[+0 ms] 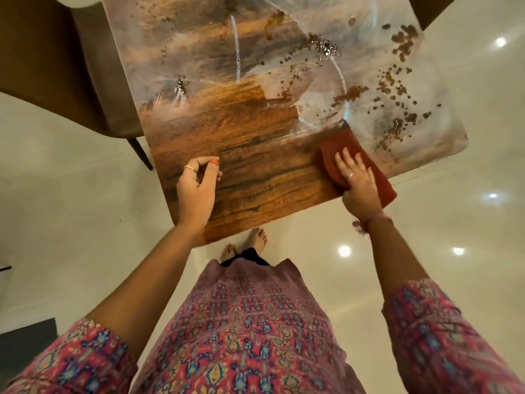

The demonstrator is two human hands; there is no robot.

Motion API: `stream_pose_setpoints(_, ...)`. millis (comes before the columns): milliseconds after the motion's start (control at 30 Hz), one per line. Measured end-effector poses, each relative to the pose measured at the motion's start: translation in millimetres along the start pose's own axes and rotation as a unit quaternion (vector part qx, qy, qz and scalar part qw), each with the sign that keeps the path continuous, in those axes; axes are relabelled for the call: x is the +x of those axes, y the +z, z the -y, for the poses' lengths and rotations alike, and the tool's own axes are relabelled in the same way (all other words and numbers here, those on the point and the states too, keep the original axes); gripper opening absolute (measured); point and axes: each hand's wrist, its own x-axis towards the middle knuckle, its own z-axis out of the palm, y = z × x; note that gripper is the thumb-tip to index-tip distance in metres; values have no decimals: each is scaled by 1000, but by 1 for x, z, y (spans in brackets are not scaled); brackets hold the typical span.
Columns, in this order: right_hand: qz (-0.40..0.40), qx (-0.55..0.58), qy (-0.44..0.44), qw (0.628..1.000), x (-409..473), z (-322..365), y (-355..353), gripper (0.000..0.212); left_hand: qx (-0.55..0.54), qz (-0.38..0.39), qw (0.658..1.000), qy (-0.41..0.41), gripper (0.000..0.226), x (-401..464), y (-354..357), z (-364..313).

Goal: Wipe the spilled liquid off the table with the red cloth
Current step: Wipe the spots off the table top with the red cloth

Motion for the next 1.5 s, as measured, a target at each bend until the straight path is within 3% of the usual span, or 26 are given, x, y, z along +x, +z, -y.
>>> stream_pose_setpoints(167,-38,15,154,987,28,35,7,87,-16,5,999,-32,12,-21,2,7)
stream_pose_setpoints(233,-45,14,156,987,28,65,19,84,-23,6,999,-38,12,-30,4,9)
stream_pose_setpoints(367,-6,-28,-25,999,13,125,46,80,-47,-1,998,-43,13,-39,10,11)
stream_pose_setpoints(467,45,-46,-174,983,-6,143,64,76,-49,-17,998,-42,12,-38,16,10)
stream_pose_setpoints(633,72,-92,-266,957,11,113,52,79,-48,-11,998,-48,12,-34,28,5)
stream_pose_setpoints(733,63,-92,-211,971,43,86,26,82,-47,1,998,-43,12,-32,32,0)
stream_pose_setpoints(967,25,-72,42,996,139,1,-51,78,-35,-22,997,-61,12,-29,53,-3)
stream_pose_setpoints(1100,22,-30,97,995,162,12,-56,75,-27,-65,995,-70,12,-27,78,-8)
stream_pose_setpoints(1133,13,-46,66,997,160,24,-50,76,-31,-79,994,-75,12,-26,85,-9)
stream_pose_setpoints(1200,19,-77,-77,994,143,56,-30,76,-45,-109,990,-83,14,-21,98,-16)
stream_pose_setpoints(1267,60,-97,-250,961,115,84,-2,71,-44,-146,985,-79,13,-14,109,-23)
stream_pose_setpoints(1333,115,-107,-361,919,94,91,15,67,-37,-188,979,-66,12,-9,116,-27)
stream_pose_setpoints(1433,167,-123,-456,866,120,71,0,71,-49,-228,971,-57,11,-8,122,-29)
stream_pose_setpoints(1500,145,-137,-443,874,157,59,-19,76,-60,-227,970,-67,12,-10,124,-28)
